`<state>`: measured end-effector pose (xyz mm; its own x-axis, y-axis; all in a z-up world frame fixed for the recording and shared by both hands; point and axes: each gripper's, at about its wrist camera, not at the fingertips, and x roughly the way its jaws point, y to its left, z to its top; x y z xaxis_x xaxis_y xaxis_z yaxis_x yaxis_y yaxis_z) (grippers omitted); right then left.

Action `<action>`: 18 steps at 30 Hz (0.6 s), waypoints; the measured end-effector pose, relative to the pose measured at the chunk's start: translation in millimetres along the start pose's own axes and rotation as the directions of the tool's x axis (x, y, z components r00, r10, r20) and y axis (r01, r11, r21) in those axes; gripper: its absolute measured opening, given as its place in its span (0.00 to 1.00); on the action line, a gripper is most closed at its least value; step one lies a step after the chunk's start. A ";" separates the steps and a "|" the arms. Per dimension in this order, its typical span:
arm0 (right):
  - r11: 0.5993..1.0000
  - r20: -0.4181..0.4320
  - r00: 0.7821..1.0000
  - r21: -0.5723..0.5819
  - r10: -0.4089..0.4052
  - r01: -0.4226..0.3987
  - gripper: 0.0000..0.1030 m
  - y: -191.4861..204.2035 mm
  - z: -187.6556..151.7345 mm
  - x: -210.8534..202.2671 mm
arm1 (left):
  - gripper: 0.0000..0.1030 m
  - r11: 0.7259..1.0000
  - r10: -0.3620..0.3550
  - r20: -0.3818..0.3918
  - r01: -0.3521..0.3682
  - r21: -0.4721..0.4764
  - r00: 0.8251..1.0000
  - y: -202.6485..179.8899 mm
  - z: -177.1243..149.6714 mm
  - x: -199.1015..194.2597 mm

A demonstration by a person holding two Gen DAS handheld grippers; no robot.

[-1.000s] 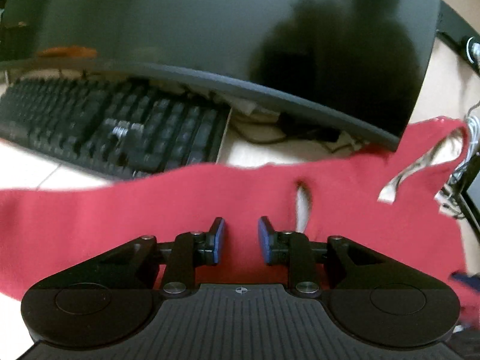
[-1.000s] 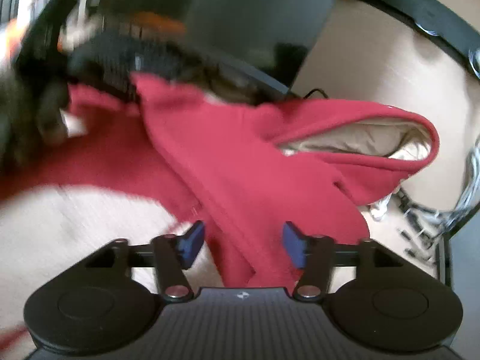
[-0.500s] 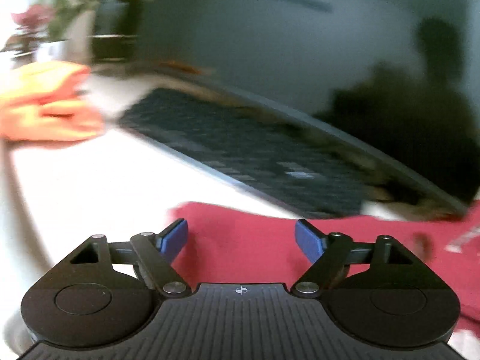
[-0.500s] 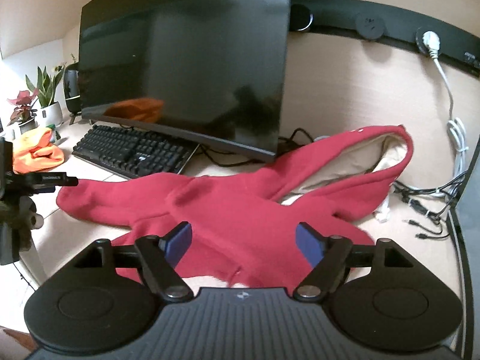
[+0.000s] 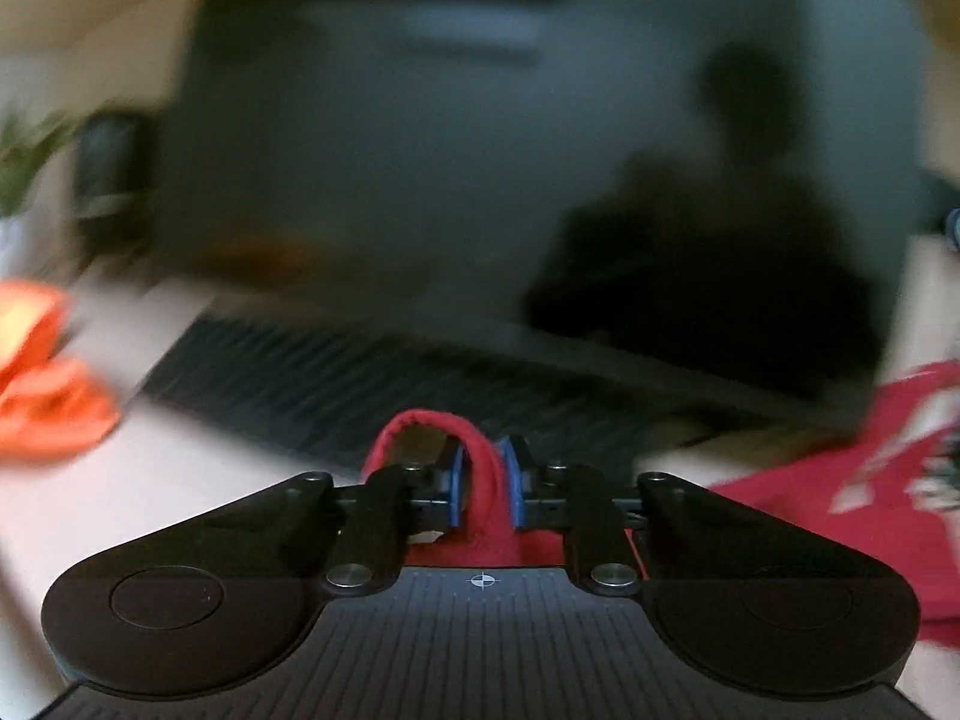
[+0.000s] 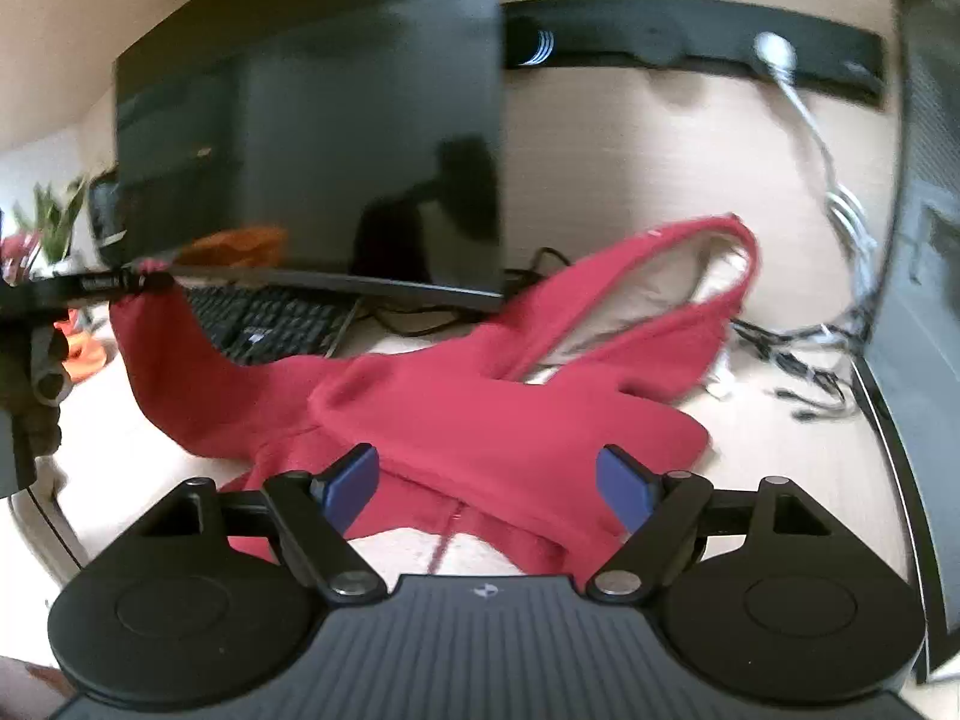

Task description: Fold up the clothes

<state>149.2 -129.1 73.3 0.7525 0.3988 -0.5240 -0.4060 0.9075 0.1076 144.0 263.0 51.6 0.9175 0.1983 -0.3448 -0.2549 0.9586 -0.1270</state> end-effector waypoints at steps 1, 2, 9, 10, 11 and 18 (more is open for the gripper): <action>1.000 0.003 1.000 0.014 -0.005 0.005 0.78 -5.5 -1.9 -1.7 | 0.14 0.998 -0.051 0.015 0.050 0.023 0.999 -18.6 7.0 -3.6; 1.000 0.006 1.000 0.025 -0.010 0.010 0.78 -10.7 -3.8 -3.7 | 0.14 0.995 -0.097 0.018 0.096 0.039 0.995 -35.7 12.0 -3.0; 0.989 -0.006 0.998 0.135 -0.058 0.058 0.79 -54.9 -15.3 -15.2 | 0.15 0.925 -0.348 -0.082 0.356 0.130 0.934 -161.2 8.8 36.0; 0.986 -0.012 0.998 0.157 -0.062 0.063 0.80 -61.6 -16.3 -16.0 | 0.19 0.908 -0.387 -0.124 0.401 0.120 0.914 -173.7 3.4 44.8; 0.981 -0.018 0.998 0.182 -0.062 0.064 0.81 -67.5 -17.3 -15.7 | 0.30 0.890 -0.424 -0.166 0.444 0.107 0.890 -186.2 -2.0 53.5; 0.960 -0.040 0.999 0.281 0.013 -0.001 0.76 -78.7 -15.7 8.1 | 0.85 0.826 -0.538 -0.249 0.563 0.037 0.805 -182.7 -26.1 22.4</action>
<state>179.0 -199.4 47.3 0.7260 0.4049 -0.5559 -0.2446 0.9075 0.3415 203.1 86.9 42.9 0.8000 -0.4067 -0.4411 0.3172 0.9107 -0.2644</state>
